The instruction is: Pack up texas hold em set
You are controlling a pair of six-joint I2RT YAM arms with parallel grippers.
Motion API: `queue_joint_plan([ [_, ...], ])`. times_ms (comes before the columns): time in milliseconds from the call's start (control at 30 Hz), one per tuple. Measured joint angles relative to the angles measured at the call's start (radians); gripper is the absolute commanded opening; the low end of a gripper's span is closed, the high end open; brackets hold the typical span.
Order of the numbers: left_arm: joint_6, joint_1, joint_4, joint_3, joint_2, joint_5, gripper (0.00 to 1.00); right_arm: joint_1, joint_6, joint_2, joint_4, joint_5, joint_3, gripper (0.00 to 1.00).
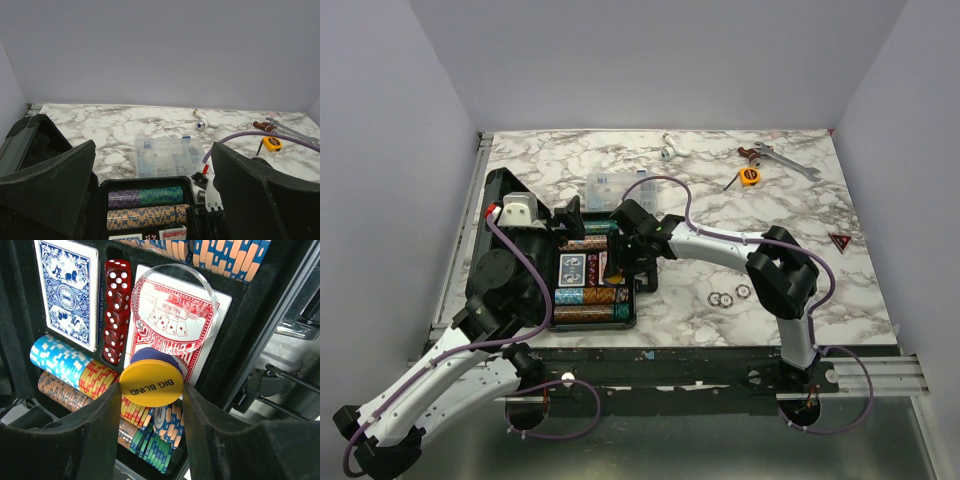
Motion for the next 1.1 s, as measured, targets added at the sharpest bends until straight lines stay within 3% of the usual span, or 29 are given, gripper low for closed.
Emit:
queue_joint_plan([
  [300,0.0,0.0,0.0,0.0,0.0,0.0,0.98,0.001,0.0,0.005,0.004,-0.001,0.0,0.56],
  [500,0.0,0.0,0.0,0.0,0.0,0.0,0.99,0.001,-0.001,0.005,0.029,-0.01,0.0,0.78],
  [700,0.0,0.0,0.0,0.0,0.0,0.0,0.99,0.009,-0.029,-0.022,0.048,0.035,-0.013,0.78],
  [767,0.0,0.0,0.0,0.0,0.0,0.0,0.98,0.009,-0.04,-0.093,0.065,0.093,-0.071,0.78],
  [933,-0.001,0.0,-0.001,0.0,-0.001,0.0,0.98,-0.038,-0.033,-0.45,0.093,0.315,-0.321,0.78],
  [1100,-0.012,-0.001,-0.001,0.0,0.001,0.001,0.98,-0.245,0.07,-0.722,0.039,0.505,-0.51,0.77],
])
